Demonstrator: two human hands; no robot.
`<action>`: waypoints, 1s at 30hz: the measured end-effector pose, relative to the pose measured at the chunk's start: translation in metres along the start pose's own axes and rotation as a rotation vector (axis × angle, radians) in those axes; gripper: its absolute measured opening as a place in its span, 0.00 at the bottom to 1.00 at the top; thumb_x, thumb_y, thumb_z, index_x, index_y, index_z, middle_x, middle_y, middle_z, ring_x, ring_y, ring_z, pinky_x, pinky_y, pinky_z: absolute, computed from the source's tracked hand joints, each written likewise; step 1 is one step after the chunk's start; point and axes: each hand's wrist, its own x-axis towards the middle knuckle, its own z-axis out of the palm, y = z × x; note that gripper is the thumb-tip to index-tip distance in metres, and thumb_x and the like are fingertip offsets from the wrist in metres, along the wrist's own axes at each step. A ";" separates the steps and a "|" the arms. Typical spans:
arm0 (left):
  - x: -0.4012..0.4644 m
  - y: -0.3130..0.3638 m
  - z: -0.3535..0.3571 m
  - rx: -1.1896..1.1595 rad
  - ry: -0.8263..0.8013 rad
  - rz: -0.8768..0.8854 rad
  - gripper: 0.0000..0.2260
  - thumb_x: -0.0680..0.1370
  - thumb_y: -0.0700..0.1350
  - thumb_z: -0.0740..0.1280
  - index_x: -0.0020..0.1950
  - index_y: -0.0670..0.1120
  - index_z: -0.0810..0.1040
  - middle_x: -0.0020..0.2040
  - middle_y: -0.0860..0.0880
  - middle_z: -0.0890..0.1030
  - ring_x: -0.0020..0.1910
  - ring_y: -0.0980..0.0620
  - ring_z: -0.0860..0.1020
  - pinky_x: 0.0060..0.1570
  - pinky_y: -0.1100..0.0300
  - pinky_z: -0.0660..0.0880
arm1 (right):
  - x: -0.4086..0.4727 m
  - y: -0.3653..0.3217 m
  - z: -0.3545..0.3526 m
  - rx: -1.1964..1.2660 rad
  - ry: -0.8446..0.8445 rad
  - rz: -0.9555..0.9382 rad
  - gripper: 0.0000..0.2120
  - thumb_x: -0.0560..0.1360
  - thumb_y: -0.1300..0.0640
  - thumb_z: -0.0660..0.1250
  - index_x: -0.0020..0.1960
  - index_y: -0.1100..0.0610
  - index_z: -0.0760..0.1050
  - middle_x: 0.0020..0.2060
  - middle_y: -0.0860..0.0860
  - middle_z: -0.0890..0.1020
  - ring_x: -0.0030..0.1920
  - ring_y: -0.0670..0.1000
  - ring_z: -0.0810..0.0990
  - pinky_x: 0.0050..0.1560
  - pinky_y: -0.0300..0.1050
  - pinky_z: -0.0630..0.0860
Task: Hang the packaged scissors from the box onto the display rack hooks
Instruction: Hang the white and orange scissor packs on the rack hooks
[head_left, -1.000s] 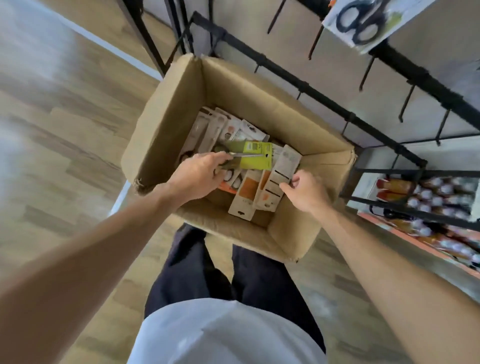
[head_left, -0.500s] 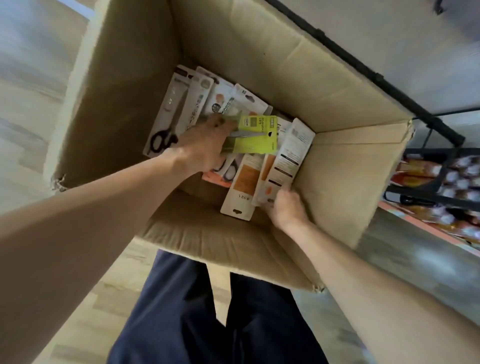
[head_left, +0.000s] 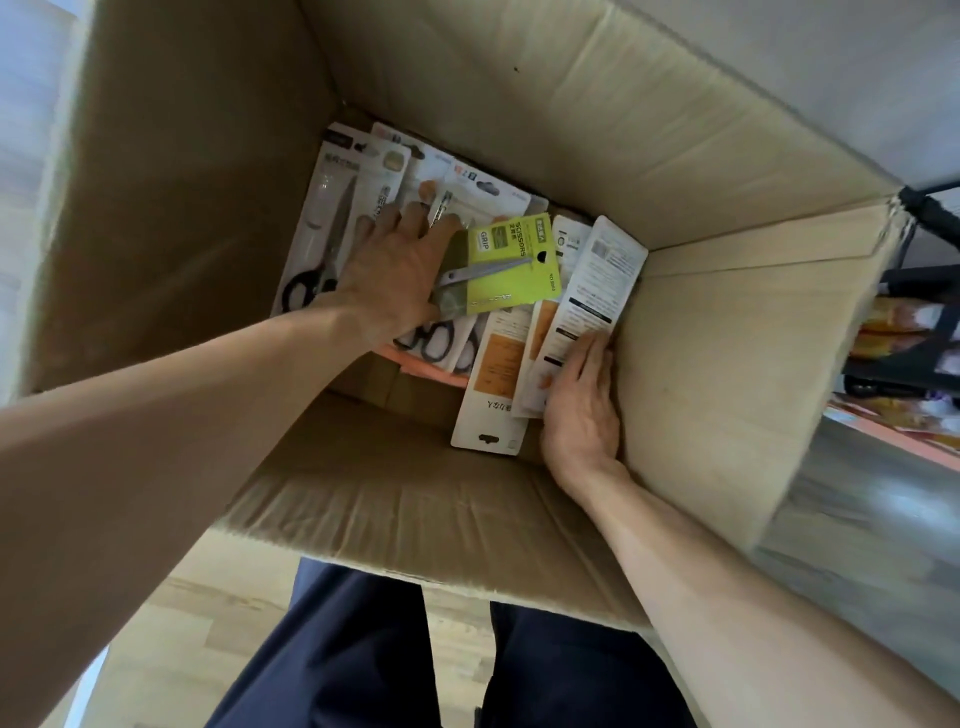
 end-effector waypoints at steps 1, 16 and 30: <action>0.000 0.001 0.000 0.026 -0.001 -0.018 0.41 0.69 0.53 0.78 0.76 0.50 0.59 0.73 0.40 0.63 0.71 0.36 0.62 0.68 0.39 0.61 | -0.001 0.000 -0.001 0.002 -0.006 -0.004 0.34 0.81 0.69 0.55 0.80 0.65 0.40 0.80 0.62 0.44 0.80 0.61 0.48 0.77 0.51 0.56; -0.031 0.002 -0.025 -0.020 -0.137 -0.068 0.19 0.78 0.46 0.70 0.68 0.52 0.71 0.61 0.46 0.78 0.57 0.43 0.79 0.50 0.52 0.78 | -0.048 -0.004 -0.036 0.249 0.011 -0.067 0.34 0.75 0.73 0.61 0.78 0.62 0.56 0.78 0.57 0.57 0.70 0.59 0.69 0.70 0.49 0.68; -0.194 -0.022 -0.129 -0.584 0.173 -0.148 0.03 0.76 0.42 0.70 0.48 0.49 0.82 0.40 0.48 0.84 0.42 0.43 0.82 0.38 0.53 0.77 | -0.109 -0.011 -0.267 0.412 0.464 -0.108 0.07 0.83 0.54 0.61 0.55 0.53 0.77 0.39 0.50 0.82 0.34 0.51 0.77 0.25 0.43 0.65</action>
